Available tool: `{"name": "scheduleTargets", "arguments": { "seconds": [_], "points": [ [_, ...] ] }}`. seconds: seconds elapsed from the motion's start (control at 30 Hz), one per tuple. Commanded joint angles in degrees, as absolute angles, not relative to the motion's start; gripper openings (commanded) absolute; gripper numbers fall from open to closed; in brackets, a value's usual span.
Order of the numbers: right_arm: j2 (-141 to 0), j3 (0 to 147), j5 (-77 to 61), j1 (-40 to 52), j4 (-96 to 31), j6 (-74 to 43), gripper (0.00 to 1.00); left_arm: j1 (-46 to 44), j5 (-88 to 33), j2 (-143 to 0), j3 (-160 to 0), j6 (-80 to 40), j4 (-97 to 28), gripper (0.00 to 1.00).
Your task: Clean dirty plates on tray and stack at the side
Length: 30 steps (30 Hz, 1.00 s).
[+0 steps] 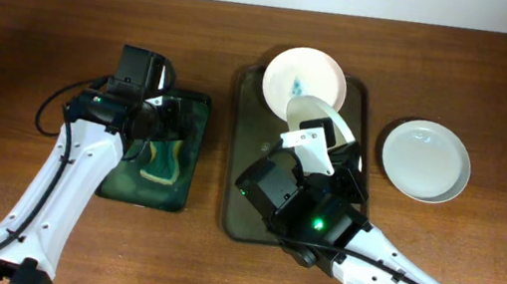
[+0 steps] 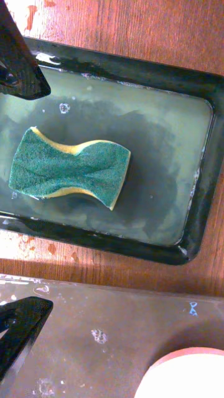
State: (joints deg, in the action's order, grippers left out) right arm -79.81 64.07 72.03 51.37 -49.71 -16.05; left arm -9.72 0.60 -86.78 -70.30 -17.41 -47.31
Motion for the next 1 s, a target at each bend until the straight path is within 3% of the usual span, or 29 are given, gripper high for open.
{"name": "scheduleTargets", "arguments": {
  "seconds": [0.0,0.6,0.67,0.77,0.87,0.97],
  "points": [
    [-79.2,65.2,74.4,51.7,-49.7,-16.8,0.04,-9.5,0.2,-85.9,-71.0,-17.0,-47.2,0.99],
    [-79.2,65.2,74.0,51.7,-50.8,-17.1,0.04,-9.5,0.2,-85.9,-71.0,-17.1,-47.2,0.99],
    [-79.2,65.2,69.5,48.8,-50.2,-23.3,0.04,-9.5,0.2,-85.9,-71.0,-17.0,-47.2,0.99],
    [-79.2,65.8,34.7,27.0,-47.5,-23.4,0.04,-9.5,0.2,-85.9,-71.0,-17.0,-47.2,0.99],
    [-79.6,66.0,-3.2,-4.6,-46.0,-19.3,0.04,-9.5,0.2,-85.9,-71.0,-17.1,-47.2,0.99],
    [-85.1,65.9,-12.3,-26.3,-45.2,-20.3,0.04,-9.5,0.2,-85.9,-71.0,-17.1,-47.2,0.99]
  ]
}}
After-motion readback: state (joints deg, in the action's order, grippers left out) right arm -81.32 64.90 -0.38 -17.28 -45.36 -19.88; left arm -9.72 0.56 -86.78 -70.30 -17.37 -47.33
